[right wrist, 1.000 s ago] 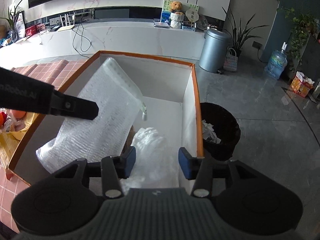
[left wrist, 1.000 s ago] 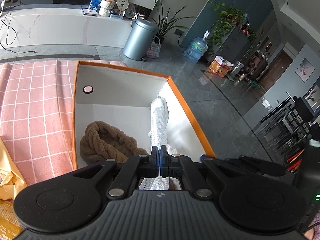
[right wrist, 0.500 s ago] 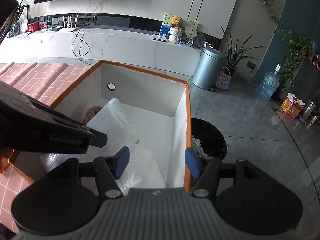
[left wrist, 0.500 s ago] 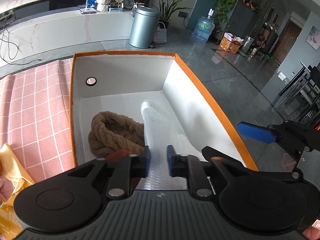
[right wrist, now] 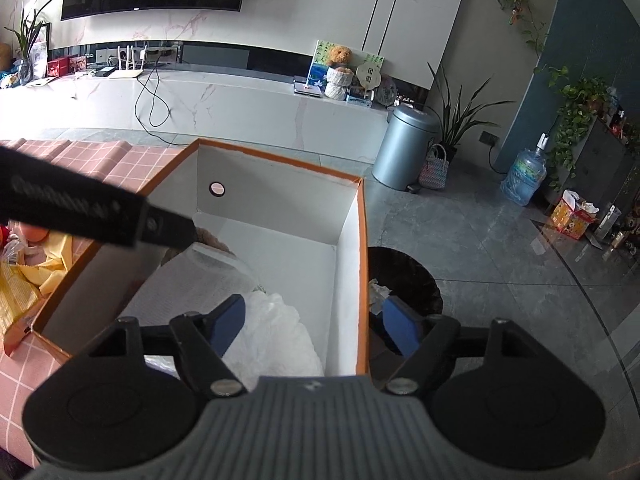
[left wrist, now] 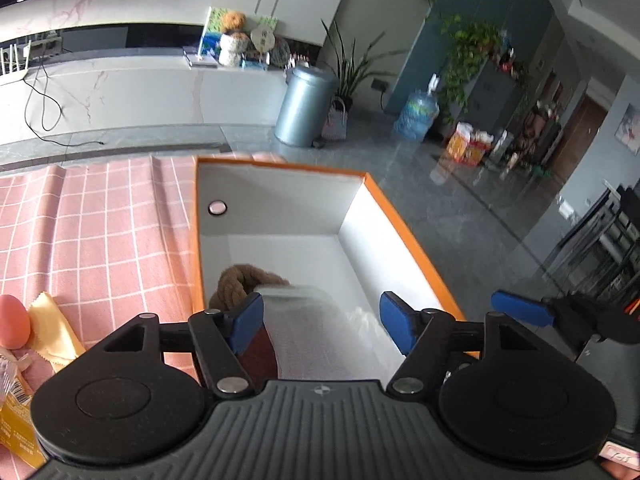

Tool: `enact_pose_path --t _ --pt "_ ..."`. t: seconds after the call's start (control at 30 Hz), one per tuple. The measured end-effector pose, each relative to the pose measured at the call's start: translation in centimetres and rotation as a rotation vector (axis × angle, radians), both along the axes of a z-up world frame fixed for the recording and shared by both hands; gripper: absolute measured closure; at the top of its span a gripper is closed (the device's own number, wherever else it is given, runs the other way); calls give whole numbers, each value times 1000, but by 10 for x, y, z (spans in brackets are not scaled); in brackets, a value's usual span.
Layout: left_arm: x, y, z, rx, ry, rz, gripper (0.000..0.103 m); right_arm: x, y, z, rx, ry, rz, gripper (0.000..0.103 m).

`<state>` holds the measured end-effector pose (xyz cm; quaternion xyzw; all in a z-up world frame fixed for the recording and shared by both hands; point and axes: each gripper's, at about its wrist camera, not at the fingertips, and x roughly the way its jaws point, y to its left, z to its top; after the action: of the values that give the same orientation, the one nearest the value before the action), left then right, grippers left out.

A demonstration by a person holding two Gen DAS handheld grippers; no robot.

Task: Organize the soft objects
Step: 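Withdraw both open tools from the box toward the table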

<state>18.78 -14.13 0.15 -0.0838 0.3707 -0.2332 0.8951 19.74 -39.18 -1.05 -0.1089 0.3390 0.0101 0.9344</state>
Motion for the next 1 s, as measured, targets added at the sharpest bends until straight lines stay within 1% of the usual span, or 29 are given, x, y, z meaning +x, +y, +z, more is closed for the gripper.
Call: enact_pose_path --t 0.17,0.23,0.4,0.53,0.63,1.0 --pt "-11 15 17 -38 -50 34 20 -8 7 5 -8 -16 -4 24" --pt "-16 21 21 -45 -64 42 20 -13 11 9 -6 -29 -2 20" --pt "-31 38 28 -53 -106 61 20 -28 25 17 14 -61 -1 18" --pt "-45 55 30 -58 -129 78 20 -40 39 22 45 -79 10 16" --pt "-57 70 28 -47 -141 97 20 -48 54 24 70 -89 30 14" --pt "-92 129 15 -32 -139 203 20 -67 118 19 125 -79 109 13"
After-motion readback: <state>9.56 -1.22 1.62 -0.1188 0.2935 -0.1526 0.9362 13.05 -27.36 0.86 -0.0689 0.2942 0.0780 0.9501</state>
